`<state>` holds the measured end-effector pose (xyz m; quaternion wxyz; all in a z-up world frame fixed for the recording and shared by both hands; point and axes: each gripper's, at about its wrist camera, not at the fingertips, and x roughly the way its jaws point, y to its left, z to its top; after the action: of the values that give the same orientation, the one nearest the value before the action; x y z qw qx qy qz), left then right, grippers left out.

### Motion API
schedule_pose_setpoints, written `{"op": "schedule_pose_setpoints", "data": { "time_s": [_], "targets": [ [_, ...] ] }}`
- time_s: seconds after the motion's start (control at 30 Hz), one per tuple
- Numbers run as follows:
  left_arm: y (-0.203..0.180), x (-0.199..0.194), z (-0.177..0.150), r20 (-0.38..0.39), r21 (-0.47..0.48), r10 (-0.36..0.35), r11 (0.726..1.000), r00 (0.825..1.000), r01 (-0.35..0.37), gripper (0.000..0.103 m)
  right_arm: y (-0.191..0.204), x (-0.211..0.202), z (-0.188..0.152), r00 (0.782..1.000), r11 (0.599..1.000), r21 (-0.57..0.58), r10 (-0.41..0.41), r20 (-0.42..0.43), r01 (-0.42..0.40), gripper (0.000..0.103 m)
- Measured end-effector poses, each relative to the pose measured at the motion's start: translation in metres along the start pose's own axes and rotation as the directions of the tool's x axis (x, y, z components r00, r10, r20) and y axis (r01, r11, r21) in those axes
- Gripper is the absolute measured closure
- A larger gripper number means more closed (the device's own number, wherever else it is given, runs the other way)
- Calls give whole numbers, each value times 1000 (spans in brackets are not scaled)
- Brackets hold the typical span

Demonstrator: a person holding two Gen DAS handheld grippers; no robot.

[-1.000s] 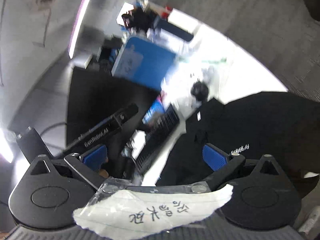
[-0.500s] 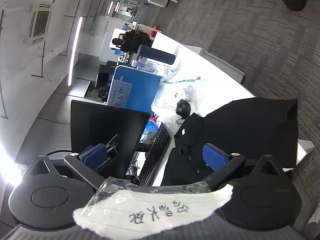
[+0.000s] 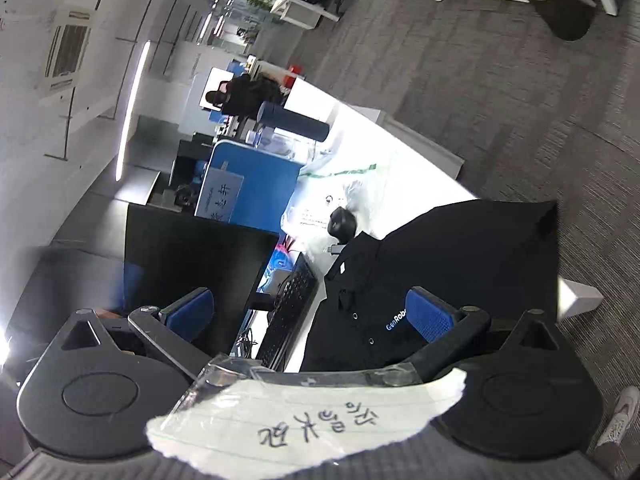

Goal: Fold clothes

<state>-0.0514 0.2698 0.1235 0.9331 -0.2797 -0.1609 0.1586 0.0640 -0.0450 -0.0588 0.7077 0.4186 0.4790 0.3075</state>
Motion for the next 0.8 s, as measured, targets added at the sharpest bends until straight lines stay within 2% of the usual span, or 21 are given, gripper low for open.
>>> {"op": "schedule_pose_setpoints", "data": {
  "time_s": [0.07, 0.1, 0.13, 0.17, 0.2, 0.23, 0.27, 0.3, 0.33, 0.37, 0.4, 0.43, 0.47, 0.53, 0.63, 0.67, 0.73, 0.77, 0.8],
  "targets": [
    [-29, -5, 4, 122, 73, -21, 997, 992, 12, 1, 6, -19, 0, 999, 999, -31, -40, 8, 40, 0],
    [-42, -9, -2, 174, 154, -27, 988, 984, 0, 1, 10, -28, 0, 998, 997, -51, -63, 14, 64, 0],
    [-56, -15, -14, 254, 253, -4, 966, 967, -62, 1, 14, -38, -1, 996, 994, -72, -86, 21, 87, 0],
    [-67, -20, -24, 334, 322, 25, 937, 942, -139, 1, 18, -47, 0, 994, 990, -91, -103, 30, 105, 0],
    [-75, -25, -30, 410, 342, 34, 921, 912, -188, 1, 22, -56, 2, 993, 988, -107, -105, 45, 109, 0],
    [-82, -31, -36, 485, 342, 30, 913, 874, -221, 1, 25, -64, 3, 993, 987, -120, -98, 62, 105, 0],
    [-83, -29, -30, 462, 280, 32, 943, 886, -180, 1, 29, -72, 4, 993, 986, -134, -86, 82, 96, 0],
    [-81, -23, -16, 371, 166, 26, 982, 928, -94, 1, 32, -79, 6, 993, 986, -144, -66, 102, 81, 0],
    [-78, -16, -2, 278, 41, 5, 999, 961, -18, 1, 34, -84, 7, 992, 987, -149, -47, 117, 64, 0],
    [-75, -13, 9, 247, -111, 10, 994, 969, 18, 1, 36, -89, 9, 991, 987, -152, -26, 128, 45, 0],
    [-78, -14, 16, 279, -220, 59, 976, 958, 4, 2, 36, -93, 10, 990, 988, -152, -6, 138, 27, 0],
    [-89, -19, 20, 352, -211, 91, 977, 932, -15, 2, 37, -96, 10, 989, 988, -151, 9, 147, 14, 0],
    [-103, -26, 23, 441, -149, 95, 988, 892, -31, 2, 37, -99, 10, 988, 989, -149, 19, 154, 4, 0],
    [-128, -38, 26, 599, -37, 88, 996, 796, -82, 1, 37, -105, 9, 987, 988, -153, 22, 157, 2, 0],
    [-152, -49, 13, 761, 18, 134, 974, 634, -227, 1, 36, -111, 4, 988, 985, -170, 20, 151, 6, 0],
    [-157, -50, 5, 813, 42, 128, 960, 568, -277, 1, 35, -113, 3, 989, 985, -170, 20, 150, 6, 0],
    [-165, -51, -13, 916, 82, 78, 924, 394, -374, 1, 32, -117, 2, 989, 986, -164, 16, 147, 8, 0],
    [-170, -50, -23, 956, 98, 34, 901, 293, -423, 1, 31, -119, 2, 989, 986, -165, 18, 147, 6, 0],
    [-173, -48, -28, 976, 109, -8, 882, 218, -459, 1, 31, -121, 2, 989, 986, -165, 20, 146, 4, 0]
  ]
}}
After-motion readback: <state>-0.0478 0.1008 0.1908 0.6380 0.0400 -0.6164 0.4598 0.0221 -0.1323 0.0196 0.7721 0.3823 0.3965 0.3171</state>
